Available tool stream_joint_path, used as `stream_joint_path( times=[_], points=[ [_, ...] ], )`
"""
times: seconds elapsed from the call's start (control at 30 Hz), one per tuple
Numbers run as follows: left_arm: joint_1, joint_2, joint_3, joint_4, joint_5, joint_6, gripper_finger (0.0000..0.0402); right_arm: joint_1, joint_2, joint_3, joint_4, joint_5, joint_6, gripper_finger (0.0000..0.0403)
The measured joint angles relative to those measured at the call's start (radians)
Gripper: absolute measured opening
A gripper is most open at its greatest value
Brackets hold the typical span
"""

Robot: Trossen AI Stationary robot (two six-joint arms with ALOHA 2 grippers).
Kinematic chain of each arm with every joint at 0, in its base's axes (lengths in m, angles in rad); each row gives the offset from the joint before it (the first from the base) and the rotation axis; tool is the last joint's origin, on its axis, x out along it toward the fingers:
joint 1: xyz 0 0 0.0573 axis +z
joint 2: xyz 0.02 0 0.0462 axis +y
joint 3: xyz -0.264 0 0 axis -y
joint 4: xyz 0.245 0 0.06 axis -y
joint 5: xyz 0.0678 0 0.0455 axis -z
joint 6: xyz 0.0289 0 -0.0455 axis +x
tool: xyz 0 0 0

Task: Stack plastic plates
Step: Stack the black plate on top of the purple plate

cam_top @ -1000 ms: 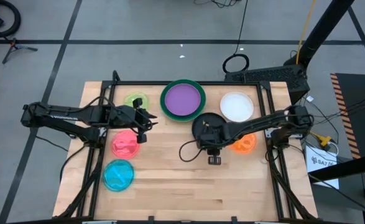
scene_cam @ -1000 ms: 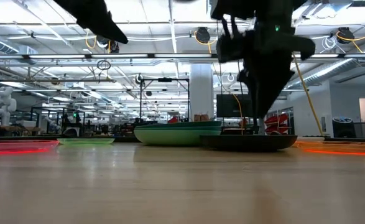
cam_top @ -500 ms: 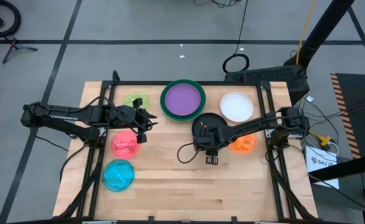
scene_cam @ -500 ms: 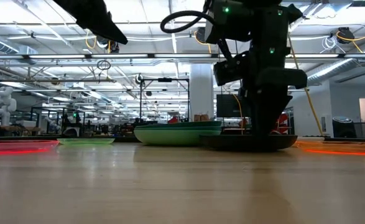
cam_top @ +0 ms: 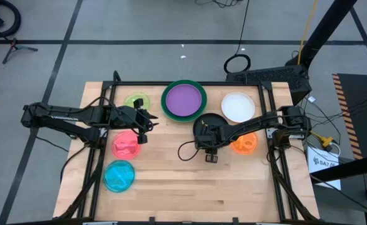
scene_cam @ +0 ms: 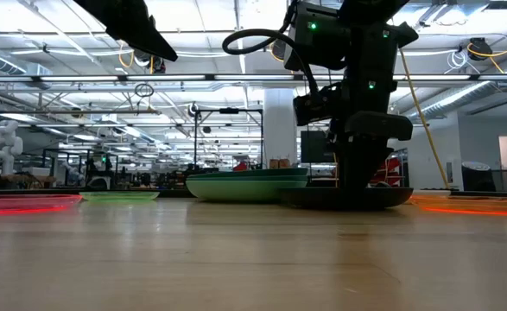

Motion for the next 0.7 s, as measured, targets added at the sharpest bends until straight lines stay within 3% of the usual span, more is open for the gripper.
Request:
stream_joint_path(
  times=[0.13,0.4,0.7],
  points=[
    [0.0,0.0,0.0,0.0,0.0,0.007,0.0115,0.0,0.0,0.0,0.006,-0.003,0.0,0.0107],
    [0.0,0.0,0.0,0.0,0.0,0.007,0.0115,0.001,-0.001,0.0,0.042,-0.01,0.003,0.0013],
    [0.0,0.0,0.0,0.001,0.0,0.008,0.0115,0.026,-0.008,0.093,-0.04,-0.058,-0.017,0.0008]
  ],
)
